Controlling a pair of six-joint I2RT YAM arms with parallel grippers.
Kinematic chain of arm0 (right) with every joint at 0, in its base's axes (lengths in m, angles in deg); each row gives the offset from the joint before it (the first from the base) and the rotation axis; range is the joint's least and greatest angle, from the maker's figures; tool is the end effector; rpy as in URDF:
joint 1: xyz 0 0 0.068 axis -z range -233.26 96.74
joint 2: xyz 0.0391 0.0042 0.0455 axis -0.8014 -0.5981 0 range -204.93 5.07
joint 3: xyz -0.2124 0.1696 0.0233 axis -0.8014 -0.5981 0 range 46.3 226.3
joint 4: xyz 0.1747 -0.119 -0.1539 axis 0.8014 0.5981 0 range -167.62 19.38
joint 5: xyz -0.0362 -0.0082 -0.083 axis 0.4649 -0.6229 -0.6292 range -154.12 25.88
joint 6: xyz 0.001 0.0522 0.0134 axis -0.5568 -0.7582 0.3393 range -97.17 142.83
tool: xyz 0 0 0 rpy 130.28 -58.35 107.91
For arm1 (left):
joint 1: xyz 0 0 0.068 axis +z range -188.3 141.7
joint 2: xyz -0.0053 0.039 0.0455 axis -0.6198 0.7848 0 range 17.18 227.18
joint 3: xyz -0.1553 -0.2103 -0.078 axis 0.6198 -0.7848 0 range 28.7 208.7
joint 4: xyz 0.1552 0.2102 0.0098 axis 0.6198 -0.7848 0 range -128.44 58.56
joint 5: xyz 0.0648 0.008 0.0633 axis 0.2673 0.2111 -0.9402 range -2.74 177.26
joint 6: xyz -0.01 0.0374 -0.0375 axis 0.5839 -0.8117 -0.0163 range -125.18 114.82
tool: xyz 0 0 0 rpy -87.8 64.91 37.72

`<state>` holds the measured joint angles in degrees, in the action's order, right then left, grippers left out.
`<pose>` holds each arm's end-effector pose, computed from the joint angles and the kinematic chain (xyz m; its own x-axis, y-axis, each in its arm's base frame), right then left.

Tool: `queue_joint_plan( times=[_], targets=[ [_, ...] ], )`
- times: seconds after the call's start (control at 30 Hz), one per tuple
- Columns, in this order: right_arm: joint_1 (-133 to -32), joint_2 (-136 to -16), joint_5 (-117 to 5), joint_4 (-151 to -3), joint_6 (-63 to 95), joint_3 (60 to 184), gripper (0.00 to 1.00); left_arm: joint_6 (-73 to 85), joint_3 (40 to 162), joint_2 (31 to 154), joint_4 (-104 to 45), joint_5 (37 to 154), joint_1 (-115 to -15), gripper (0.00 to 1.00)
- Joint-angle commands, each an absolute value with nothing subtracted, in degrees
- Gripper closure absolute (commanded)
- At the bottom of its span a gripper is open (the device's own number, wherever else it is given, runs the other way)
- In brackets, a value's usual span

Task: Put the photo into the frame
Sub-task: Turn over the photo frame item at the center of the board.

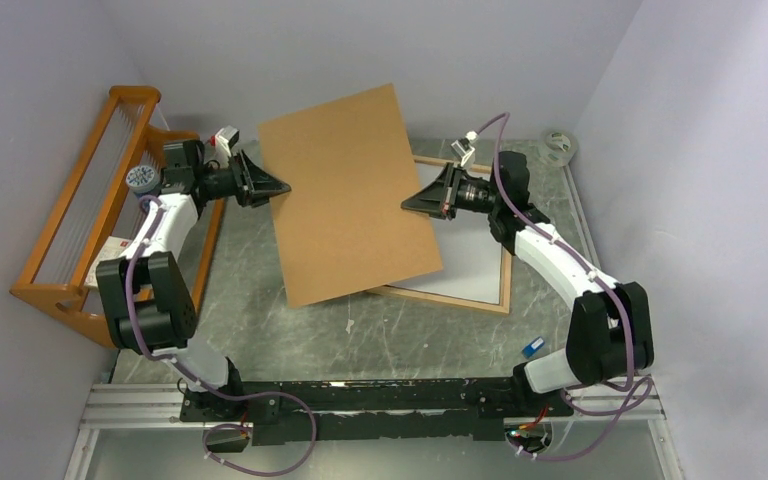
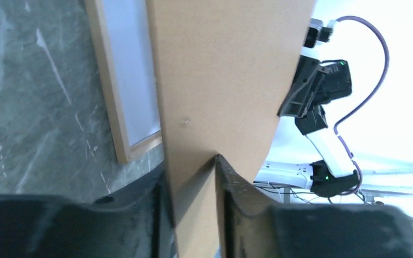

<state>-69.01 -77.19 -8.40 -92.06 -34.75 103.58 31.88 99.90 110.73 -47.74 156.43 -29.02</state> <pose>0.3042 0.1163 0.3089 -0.8835 0.2449 -0.3994 -0.3524 0.2144 0.9109 0.3543 0.0242 0.2851 -0.8915 -0.3629 -0.2713 0.1575 0.3133 -0.9365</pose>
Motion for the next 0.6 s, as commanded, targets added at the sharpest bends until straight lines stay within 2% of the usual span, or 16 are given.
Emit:
queue_joint_plan(
  times=[0.0, 0.07, 0.13, 0.17, 0.3, 0.37, 0.43, 0.57],
  targets=[
    [-66.59, -74.17, -5.15, -91.51, -30.00, 104.94, 1.00, 40.73, 98.21, 107.49, -31.59, 164.36, -28.37, 0.76],
    [-66.38, -74.69, -6.54, -86.84, -26.68, 106.81, 1.00, 45.76, 96.48, 106.50, -25.34, 164.90, -28.38, 0.96],
    [-66.11, -74.97, -8.64, -83.58, -24.71, 108.16, 1.00, 47.82, 95.95, 105.41, -23.02, 165.00, -28.37, 0.97],
    [-66.01, -75.14, -9.12, -82.87, -24.30, 108.58, 0.94, 48.12, 96.03, 104.44, -22.85, 164.65, -28.37, 0.97],
    [-65.50, -74.41, -19.51, -73.10, -18.08, 111.76, 0.45, 41.04, 100.44, 101.56, -34.50, 160.03, -28.17, 0.97],
    [-65.24, -72.89, -27.40, -68.59, -14.61, 112.92, 0.25, 36.63, 104.04, 100.47, -42.60, 156.04, -27.71, 0.97],
    [-65.06, -71.32, -33.52, -65.51, -11.73, 114.18, 0.16, 35.24, 106.46, 99.22, -46.22, 154.43, -26.62, 0.97],
    [-65.23, -69.42, -43.70, -59.52, -9.73, 118.42, 0.10, 32.46, 110.38, 96.12, -52.30, 148.70, -24.29, 0.98]
  ],
)
